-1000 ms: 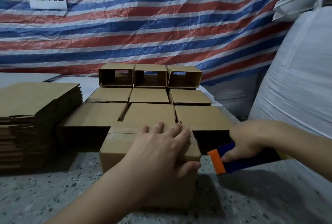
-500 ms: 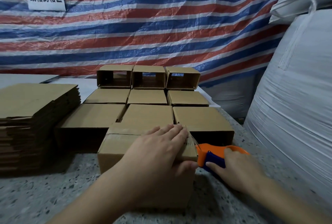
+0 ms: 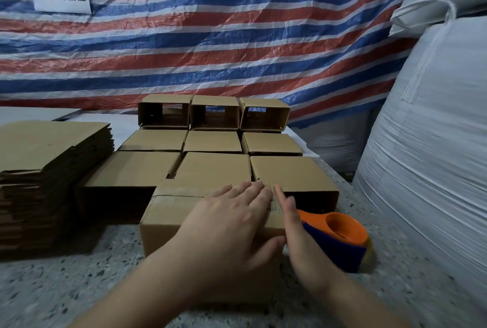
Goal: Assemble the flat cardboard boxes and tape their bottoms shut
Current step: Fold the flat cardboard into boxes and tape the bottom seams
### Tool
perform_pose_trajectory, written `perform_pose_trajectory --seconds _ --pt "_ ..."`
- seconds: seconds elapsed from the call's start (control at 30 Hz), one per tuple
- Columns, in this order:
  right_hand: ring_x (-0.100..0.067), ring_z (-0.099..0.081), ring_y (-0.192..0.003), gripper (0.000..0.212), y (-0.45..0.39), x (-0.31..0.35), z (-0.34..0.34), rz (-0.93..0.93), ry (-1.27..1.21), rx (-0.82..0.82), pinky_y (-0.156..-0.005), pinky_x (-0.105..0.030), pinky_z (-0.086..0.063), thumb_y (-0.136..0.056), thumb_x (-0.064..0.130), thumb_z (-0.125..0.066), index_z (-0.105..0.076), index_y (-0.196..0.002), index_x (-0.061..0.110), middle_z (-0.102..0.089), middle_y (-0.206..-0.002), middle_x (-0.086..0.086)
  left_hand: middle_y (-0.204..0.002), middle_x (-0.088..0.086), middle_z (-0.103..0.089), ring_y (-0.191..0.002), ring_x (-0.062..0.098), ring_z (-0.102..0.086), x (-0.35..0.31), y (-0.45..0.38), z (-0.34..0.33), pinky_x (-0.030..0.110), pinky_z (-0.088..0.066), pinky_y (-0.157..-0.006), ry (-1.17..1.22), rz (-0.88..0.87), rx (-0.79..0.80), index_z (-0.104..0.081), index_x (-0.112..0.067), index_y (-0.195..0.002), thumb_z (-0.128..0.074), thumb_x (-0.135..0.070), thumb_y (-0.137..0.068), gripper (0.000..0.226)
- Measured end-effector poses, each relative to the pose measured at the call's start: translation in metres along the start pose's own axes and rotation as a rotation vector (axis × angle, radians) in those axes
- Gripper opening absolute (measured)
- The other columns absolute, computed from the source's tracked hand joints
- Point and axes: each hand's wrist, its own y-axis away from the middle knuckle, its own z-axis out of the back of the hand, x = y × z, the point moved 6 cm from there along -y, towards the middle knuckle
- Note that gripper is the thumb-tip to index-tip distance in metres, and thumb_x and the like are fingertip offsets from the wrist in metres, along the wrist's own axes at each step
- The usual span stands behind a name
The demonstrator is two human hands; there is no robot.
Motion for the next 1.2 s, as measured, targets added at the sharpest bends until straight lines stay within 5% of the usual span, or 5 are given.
perform_pose_trajectory --seconds 0.23,0.37,0.63,0.97,1.2 --pt "0.003 -0.068 -0.087 0.077 0.008 -0.047 -0.006 -0.063 -0.245 -0.135 -0.076 -0.020 -0.052 -0.057 0.087 -0.045 -0.080 -0.100 0.034 -0.074 -0.104 0.010 -0.165 -0.002 -0.004 -0.150 0.008 -0.003 0.003 0.000 -0.001 0.022 0.003 -0.116 0.050 0.009 -0.025 0.005 -0.022 -0.156 -0.007 -0.066 -0.091 0.079" --pt "0.005 -0.024 -0.144 0.101 0.013 -0.035 0.000 0.043 -0.111 -0.122 -0.122 -0.034 -0.020 -0.049 0.107 -0.034 -0.022 -0.140 0.065 -0.024 -0.152 0.037 -0.163 -0.012 0.001 -0.142 -0.011 0.009 0.007 0.006 0.022 0.009 0.011 -0.111 0.271 0.035 -0.161 0.009 -0.032 -0.153 -0.015 -0.063 -0.095 0.070" --pt "0.014 -0.002 -0.147 0.086 0.018 -0.028 0.002 0.251 0.321 -0.106 -0.122 -0.032 -0.013 -0.067 0.099 -0.033 0.006 -0.140 0.074 0.000 -0.160 0.039 -0.137 -0.019 -0.042 -0.125 -0.005 -0.038 0.079 0.092 0.020 0.023 -0.034 -0.098 0.537 0.533 -0.739 -0.039 -0.029 -0.143 -0.029 -0.060 -0.092 0.061" --pt "-0.006 -0.068 -0.066 0.060 -0.019 0.023 0.014 0.020 0.410 -0.256 -0.064 -0.030 -0.053 -0.087 0.075 -0.037 -0.072 -0.085 0.027 -0.073 -0.075 0.006 -0.118 -0.020 -0.055 -0.108 0.008 -0.053 0.113 0.092 -0.019 0.039 -0.046 -0.093 1.204 0.918 -0.404 -0.047 -0.051 -0.129 -0.043 -0.042 -0.100 0.031" --pt "-0.023 -0.063 -0.106 0.067 -0.052 -0.022 0.010 -0.470 0.587 -0.053 -0.083 -0.033 -0.049 -0.098 0.066 -0.034 -0.066 -0.121 0.012 -0.067 -0.121 -0.007 -0.104 0.008 -0.070 -0.098 0.024 -0.066 0.106 0.104 -0.047 0.036 -0.050 -0.081 1.296 1.092 0.061 -0.063 -0.016 -0.122 -0.051 -0.035 -0.101 0.031"
